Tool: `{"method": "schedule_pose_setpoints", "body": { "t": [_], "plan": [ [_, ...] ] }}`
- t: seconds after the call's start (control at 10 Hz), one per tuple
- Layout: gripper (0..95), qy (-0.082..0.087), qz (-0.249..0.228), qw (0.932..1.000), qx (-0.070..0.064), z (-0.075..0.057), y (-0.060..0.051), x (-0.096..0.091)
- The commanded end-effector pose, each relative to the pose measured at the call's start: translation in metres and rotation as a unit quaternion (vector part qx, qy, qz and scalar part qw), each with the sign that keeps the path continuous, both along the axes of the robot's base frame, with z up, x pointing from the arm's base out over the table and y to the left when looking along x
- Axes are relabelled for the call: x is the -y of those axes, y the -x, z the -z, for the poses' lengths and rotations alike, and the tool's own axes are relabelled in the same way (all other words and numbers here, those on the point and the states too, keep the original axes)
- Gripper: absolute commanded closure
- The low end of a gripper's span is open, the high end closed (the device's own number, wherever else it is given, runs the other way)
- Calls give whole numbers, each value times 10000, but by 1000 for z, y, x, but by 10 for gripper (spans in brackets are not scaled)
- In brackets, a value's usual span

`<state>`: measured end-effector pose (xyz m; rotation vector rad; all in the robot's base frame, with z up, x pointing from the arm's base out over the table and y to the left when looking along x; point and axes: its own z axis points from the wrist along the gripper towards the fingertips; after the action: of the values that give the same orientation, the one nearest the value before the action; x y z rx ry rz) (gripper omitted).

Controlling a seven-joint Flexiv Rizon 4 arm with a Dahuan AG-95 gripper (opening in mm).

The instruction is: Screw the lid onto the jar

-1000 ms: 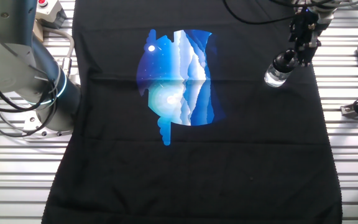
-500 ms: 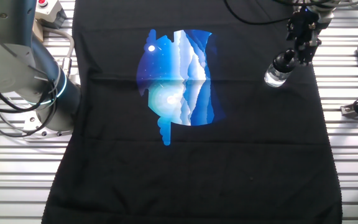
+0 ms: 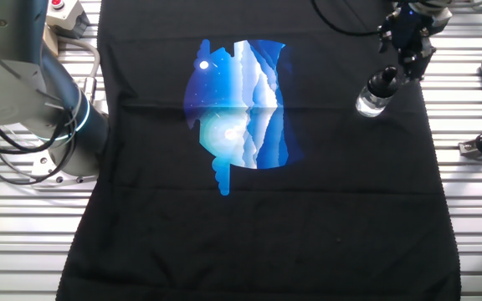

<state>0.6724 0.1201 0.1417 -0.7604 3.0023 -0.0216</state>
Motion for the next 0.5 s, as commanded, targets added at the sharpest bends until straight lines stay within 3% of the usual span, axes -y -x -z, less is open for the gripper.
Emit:
{"method": "schedule_pose_setpoints", "body": {
  "t": [0.1,0.5],
  "plan": [
    [190,30,-403,9992,0,0,-1,-2],
    [190,25,-375,9993,15,1,0,0]
  ]
}}
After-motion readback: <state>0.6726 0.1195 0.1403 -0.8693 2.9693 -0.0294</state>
